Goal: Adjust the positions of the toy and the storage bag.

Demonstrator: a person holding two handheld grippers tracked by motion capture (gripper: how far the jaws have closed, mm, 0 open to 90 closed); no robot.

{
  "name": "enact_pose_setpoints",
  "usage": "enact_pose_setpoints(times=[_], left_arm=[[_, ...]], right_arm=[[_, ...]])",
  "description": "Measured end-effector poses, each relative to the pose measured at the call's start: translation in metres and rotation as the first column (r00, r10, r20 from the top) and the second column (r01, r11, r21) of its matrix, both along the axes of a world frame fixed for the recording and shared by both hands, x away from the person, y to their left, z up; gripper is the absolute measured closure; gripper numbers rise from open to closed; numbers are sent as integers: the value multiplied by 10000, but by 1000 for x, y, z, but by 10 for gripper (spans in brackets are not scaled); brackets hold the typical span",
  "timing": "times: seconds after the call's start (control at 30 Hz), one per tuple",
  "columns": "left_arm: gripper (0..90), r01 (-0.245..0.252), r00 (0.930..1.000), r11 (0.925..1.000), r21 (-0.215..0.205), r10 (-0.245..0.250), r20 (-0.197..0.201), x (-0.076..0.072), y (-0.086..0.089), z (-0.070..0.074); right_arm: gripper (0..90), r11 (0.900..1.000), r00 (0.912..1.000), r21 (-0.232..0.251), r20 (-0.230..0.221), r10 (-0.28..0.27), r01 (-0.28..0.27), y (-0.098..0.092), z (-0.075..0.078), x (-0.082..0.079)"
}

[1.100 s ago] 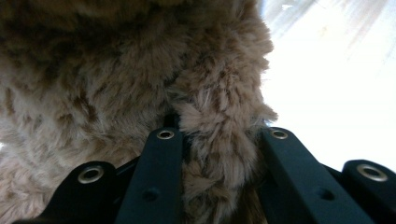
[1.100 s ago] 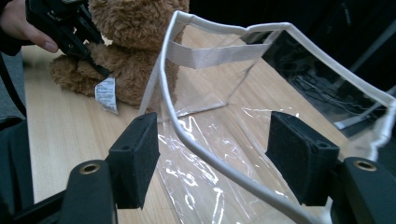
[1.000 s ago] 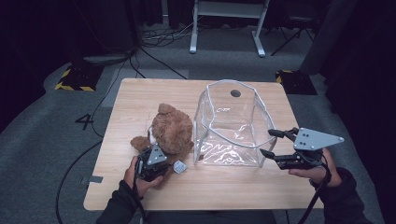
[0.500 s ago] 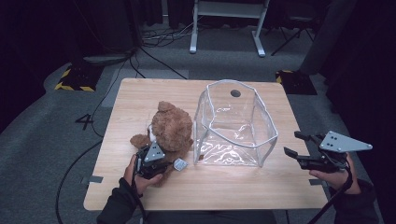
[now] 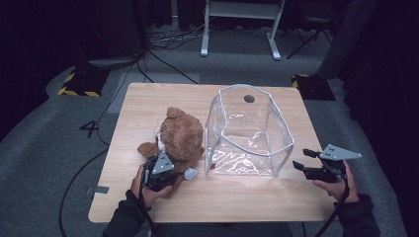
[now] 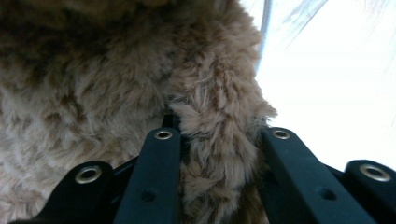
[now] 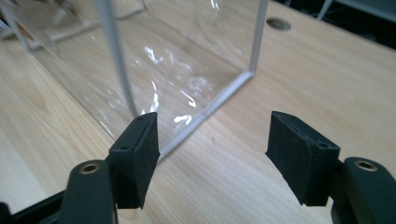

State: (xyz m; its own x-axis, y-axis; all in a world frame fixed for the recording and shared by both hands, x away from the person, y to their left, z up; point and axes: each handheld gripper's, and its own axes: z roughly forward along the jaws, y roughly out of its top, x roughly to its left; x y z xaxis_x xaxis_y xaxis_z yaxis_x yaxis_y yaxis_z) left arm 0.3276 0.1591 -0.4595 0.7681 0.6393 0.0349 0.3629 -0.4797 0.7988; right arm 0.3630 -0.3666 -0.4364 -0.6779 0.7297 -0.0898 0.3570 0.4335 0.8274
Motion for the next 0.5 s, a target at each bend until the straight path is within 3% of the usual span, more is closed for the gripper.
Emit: enact_pose_setpoints(times=[0.2,0.5], left_arm=[[772,54,9999,10000,33,-54,101,-3,-2,0],[775,269,9990,9995,-163,-263,357,-7,-3,2]], right_arm=[[346,9990,9976,310,-634,-290,310,-7,-27,12],[353,9977,9950,477,-898,-441,485,-8,-44,18]])
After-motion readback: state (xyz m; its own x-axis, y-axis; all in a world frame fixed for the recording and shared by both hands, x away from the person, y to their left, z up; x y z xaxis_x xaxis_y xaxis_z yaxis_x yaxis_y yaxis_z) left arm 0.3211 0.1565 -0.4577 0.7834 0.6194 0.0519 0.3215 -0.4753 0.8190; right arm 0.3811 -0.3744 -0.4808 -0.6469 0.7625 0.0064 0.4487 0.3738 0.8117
